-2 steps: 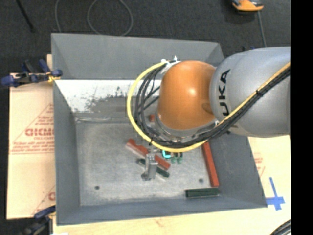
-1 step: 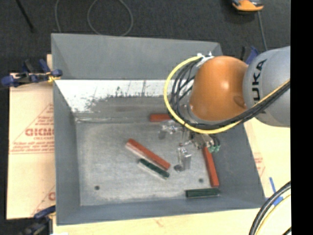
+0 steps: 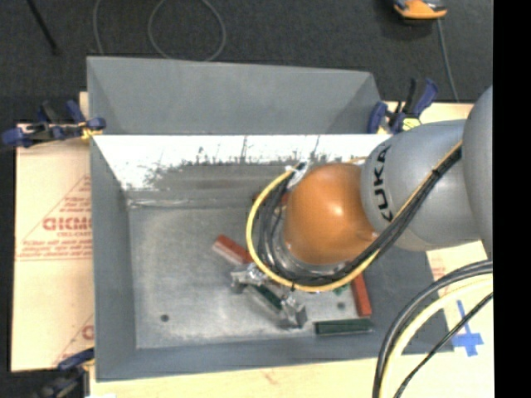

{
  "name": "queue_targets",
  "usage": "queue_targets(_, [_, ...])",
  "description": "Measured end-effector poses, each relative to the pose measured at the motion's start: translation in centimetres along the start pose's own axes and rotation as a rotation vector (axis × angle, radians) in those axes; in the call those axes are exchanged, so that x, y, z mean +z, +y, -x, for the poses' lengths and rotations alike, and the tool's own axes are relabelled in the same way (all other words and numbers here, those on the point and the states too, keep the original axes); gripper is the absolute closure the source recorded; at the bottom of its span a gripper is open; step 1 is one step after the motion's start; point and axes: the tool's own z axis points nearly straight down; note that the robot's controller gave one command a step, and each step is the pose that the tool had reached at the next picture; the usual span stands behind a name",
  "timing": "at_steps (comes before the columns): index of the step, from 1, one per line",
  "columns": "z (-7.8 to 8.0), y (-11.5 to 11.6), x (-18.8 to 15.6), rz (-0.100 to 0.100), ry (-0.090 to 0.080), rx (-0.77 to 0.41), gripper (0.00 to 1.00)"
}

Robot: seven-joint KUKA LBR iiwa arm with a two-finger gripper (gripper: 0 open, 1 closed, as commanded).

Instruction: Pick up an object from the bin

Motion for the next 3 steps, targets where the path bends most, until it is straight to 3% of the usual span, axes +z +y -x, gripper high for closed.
queue_targets(1, [-2.1, -8.3, 0.4, -0.007, -0.003, -0.533, 0.0])
queue_targets(2, [-2.0, -8.0, 0.4, -0.003, -0.005, -0.533, 1.0])
queue_targets(3, [5.0, -3.0, -4.7, -0.008, -0.01, -0.576, 1.0])
